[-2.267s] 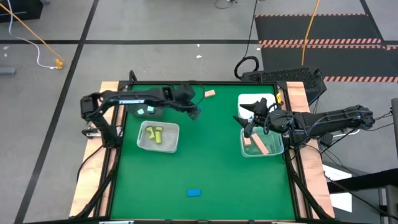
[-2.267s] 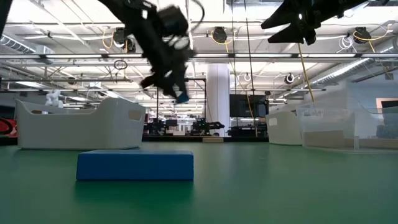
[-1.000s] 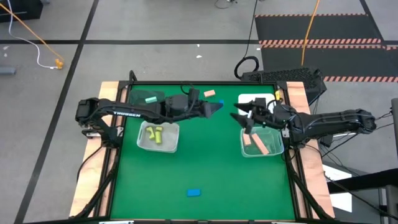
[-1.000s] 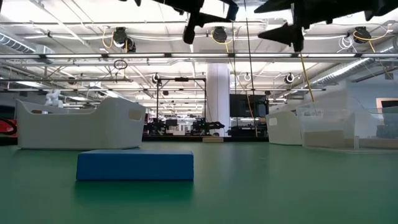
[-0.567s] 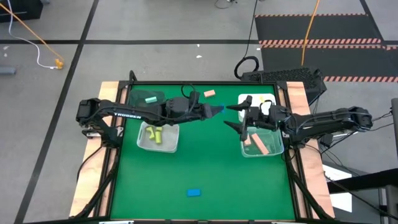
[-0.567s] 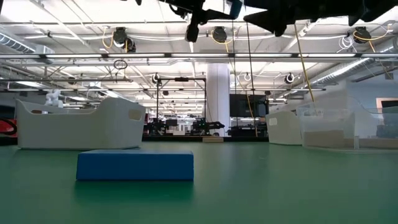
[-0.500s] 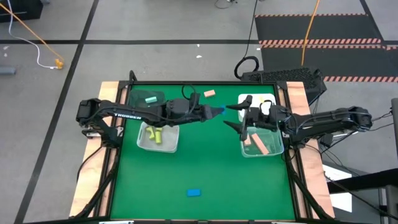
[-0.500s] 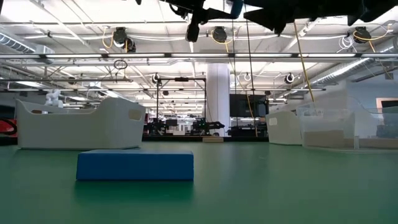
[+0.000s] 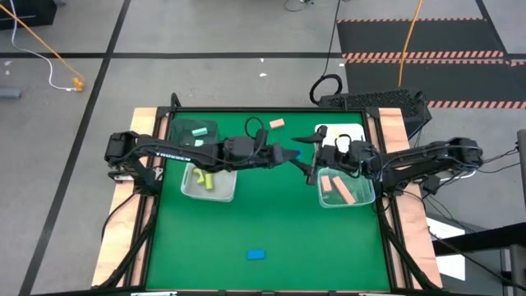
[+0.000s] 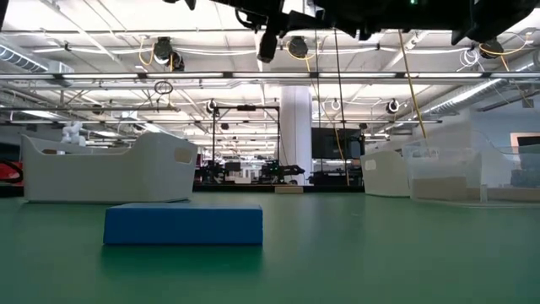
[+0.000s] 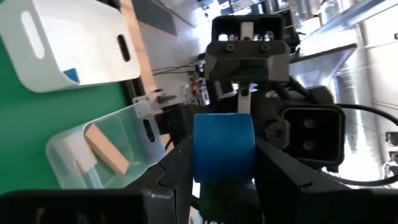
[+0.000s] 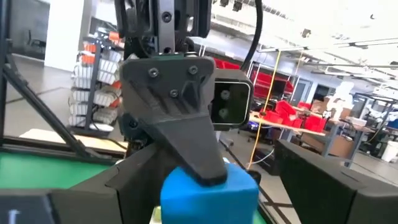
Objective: Sort & place blocks by color
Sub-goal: Put the top blue block into the white bin
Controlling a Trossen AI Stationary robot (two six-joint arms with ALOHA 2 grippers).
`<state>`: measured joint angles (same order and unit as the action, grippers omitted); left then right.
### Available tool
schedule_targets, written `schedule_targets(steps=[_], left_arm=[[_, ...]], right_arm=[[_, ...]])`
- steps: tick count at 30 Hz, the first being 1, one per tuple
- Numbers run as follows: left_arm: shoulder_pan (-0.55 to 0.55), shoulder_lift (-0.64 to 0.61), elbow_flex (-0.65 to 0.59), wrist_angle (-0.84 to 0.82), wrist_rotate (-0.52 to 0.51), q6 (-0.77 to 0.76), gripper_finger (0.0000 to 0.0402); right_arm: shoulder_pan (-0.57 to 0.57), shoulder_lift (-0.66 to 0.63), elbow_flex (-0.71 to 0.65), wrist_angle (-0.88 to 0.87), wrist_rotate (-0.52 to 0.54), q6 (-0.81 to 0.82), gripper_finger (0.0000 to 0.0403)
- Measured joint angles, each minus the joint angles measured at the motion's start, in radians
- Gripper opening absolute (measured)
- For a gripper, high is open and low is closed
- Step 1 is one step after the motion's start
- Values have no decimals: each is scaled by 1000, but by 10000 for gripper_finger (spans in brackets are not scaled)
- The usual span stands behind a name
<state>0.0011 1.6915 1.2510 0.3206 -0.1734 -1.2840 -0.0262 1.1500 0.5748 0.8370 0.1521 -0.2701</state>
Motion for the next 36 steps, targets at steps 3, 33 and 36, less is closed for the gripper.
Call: schedule_targets(steps=[3,33,36], left_arm=[[0,0,0,27,6,20,132],[55,2,-2,17,12,128,164],[83,-3,-1,26,0,167,179]], right_arm=[[0,11,1,-4,0,0,288],[-5,-95,1,-218,63,163,146],[-18,-159,2,-336,86,194,146]])
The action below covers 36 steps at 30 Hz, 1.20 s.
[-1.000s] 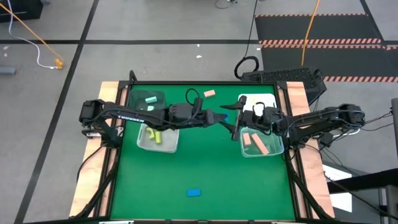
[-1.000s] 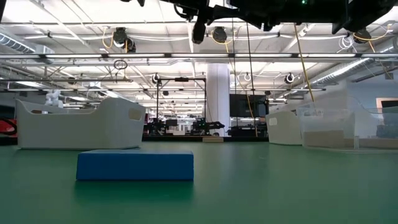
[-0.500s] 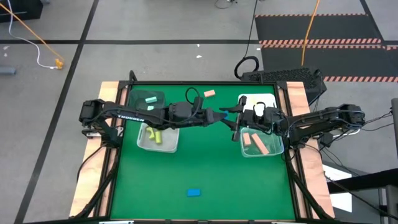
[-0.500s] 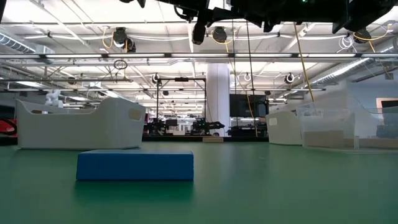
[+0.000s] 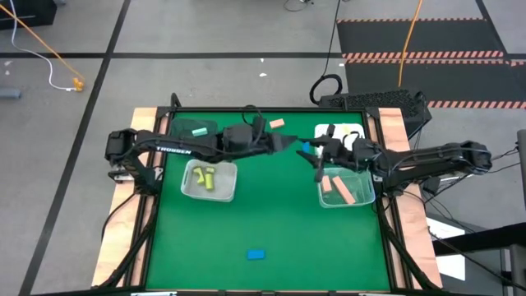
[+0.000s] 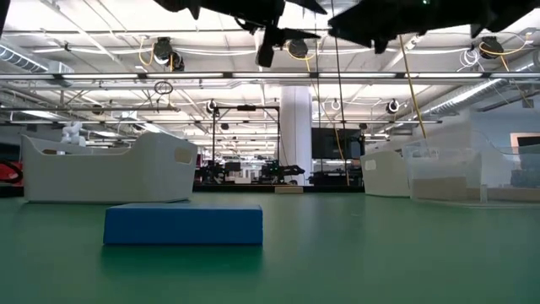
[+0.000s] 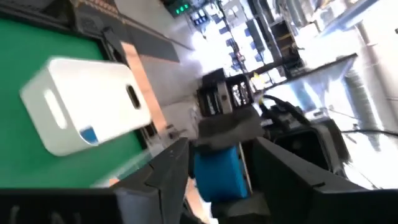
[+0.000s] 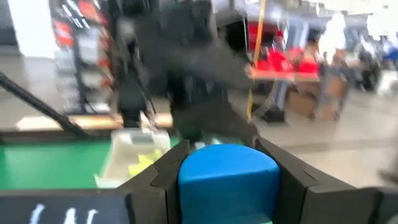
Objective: Sort & place blocks by color
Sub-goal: Put the top blue block into the white bin, then put the brown block into the transparent bin
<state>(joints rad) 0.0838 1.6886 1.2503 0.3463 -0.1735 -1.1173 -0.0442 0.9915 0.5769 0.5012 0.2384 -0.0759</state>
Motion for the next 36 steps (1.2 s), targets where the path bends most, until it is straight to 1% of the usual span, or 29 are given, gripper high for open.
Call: schedule_targets(steps=[5,8,12,16,19,21,22,23,27,29,32,36], left_arm=[[36,2,0,-21,9,14,207],[59,1,0,-59,8,47,222],[85,1,0,-126,10,52,234],[120,2,0,-193,10,109,236],[144,2,0,-242,7,184,236],[157,2,0,-272,7,281,236],[162,2,0,-278,7,354,236],[166,2,0,-285,7,435,237],[178,2,0,-296,6,761,237],[186,2,0,-297,6,879,237],[202,17,0,-305,6,961,237],[217,62,1,-322,22,971,237]], right_arm=[[-35,-117,-1,-261,92,21,146],[-62,-175,-1,-442,155,73,146],[-118,-212,-1,-673,232,180,146],[-196,-203,-1,-833,291,289,146],[-261,-186,-1,-873,289,349,146],[-300,-171,-1,-879,286,377,146],[-317,-165,-1,-877,281,393,149],[-333,-161,-1,-879,262,409,158],[-395,-147,-1,-880,132,502,219],[-418,-142,-1,-879,98,538,245],[-437,-141,-1,-879,97,567,274],[-444,-143,-1,-879,98,591,298]])
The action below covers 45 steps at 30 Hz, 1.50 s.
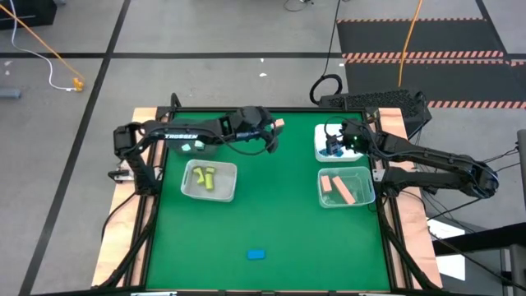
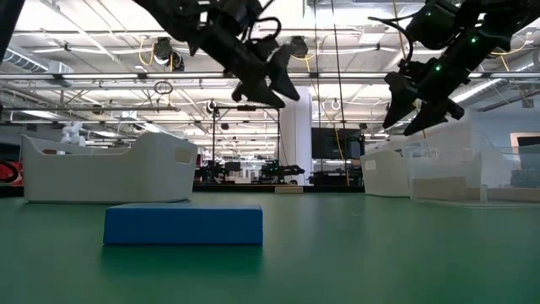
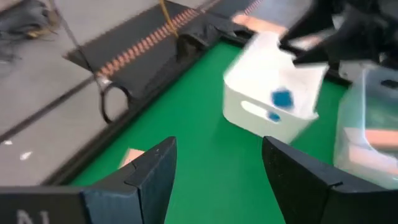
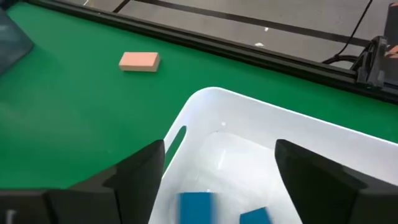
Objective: Sort & place blocks by color
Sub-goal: Put the brown block into the transparent bin
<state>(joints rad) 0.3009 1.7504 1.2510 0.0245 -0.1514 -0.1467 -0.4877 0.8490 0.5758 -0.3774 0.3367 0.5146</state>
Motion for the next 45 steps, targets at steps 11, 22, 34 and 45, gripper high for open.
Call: schedule_targets(steps=[11,22,34,45], left_arm=[[72,140,0,-14,47,74,237],[163,175,-1,-28,127,259,237],[217,184,0,17,207,278,237],[265,386,296,-193,272,222,242]], right_arm=[[0,0,0,7,0,-2,302],[1,0,0,7,-1,-2,302],[1,0,0,7,-2,-2,302],[1,2,0,9,-2,-2,302]])
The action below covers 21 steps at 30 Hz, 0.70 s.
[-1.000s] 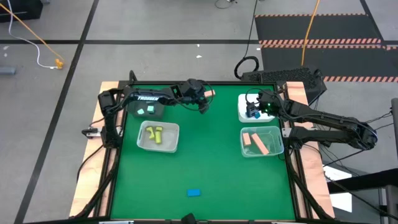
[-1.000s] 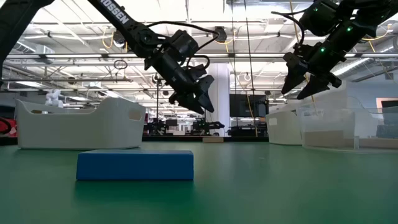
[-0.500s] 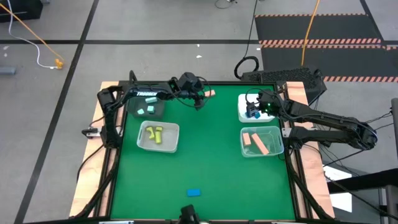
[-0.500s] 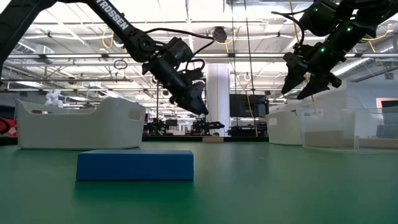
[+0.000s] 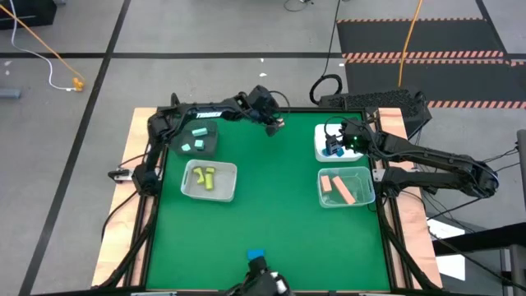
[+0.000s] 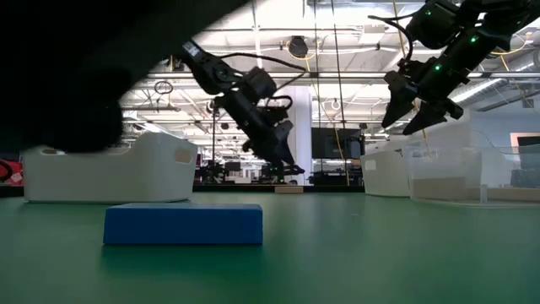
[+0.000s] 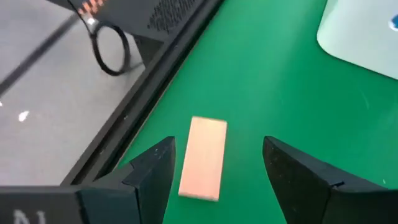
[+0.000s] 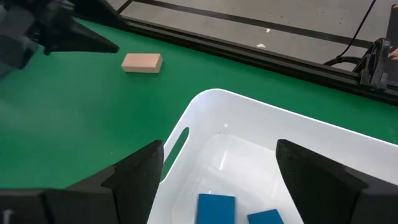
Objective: Sort & place blocks by color
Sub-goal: Put the brown block into the transparent bin
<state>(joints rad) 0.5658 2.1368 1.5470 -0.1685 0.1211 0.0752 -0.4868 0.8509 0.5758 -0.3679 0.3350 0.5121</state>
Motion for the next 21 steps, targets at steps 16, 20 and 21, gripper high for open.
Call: schedule_targets(steps=[16,20,21], left_arm=[[20,135,198,-238,68,-99,323],[23,144,196,-247,77,-123,324],[23,142,196,-242,79,-123,324]], right_arm=[[1,2,0,0,0,0,302],[1,2,0,0,1,0,302],[1,2,0,0,1,0,302]])
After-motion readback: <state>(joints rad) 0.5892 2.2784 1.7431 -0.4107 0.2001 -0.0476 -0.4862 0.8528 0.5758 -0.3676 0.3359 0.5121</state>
